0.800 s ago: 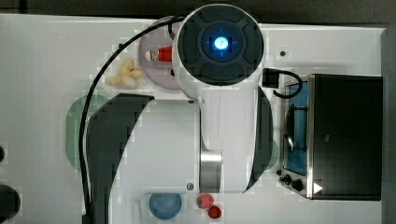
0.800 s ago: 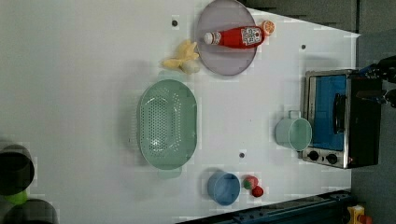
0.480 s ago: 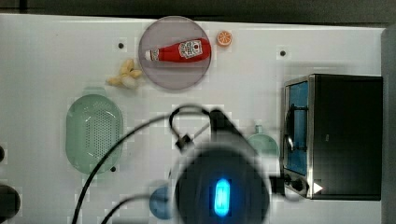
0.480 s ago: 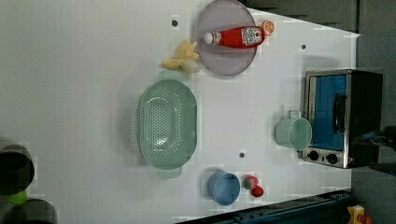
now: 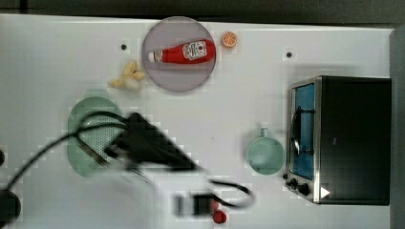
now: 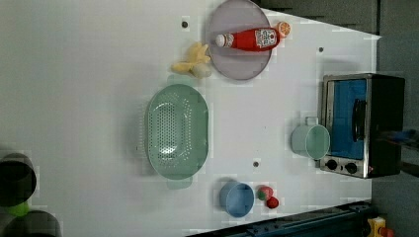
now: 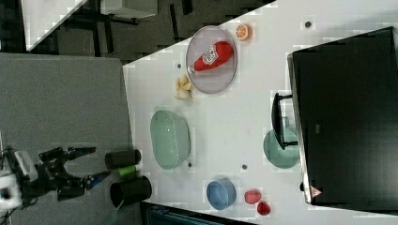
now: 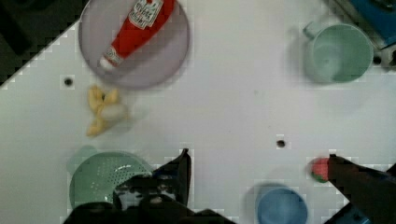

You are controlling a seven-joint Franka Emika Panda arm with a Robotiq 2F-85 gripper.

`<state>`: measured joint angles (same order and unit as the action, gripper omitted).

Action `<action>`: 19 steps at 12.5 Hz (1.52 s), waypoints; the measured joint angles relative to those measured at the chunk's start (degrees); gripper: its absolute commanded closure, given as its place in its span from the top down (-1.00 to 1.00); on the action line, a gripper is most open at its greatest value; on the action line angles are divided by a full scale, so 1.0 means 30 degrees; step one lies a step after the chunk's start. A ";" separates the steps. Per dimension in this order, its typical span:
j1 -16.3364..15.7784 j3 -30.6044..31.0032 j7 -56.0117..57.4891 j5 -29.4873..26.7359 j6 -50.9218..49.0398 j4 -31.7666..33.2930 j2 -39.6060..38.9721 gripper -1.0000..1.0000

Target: Drag strainer left to right.

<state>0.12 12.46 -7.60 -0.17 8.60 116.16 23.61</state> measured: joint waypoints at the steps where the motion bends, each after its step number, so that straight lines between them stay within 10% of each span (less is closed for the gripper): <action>1: -0.0001 0.1236 -0.0772 -0.0228 0.0737 0.0000 -0.1184 1.00; 10: -0.1566 0.7185 -1.6322 0.0252 0.8649 0.1790 -1.1512 1.00; 19: -0.1077 0.5777 -2.1973 0.2077 1.6473 0.3059 -1.6739 1.00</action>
<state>-3.12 29.79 -73.52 6.06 58.02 125.33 -26.61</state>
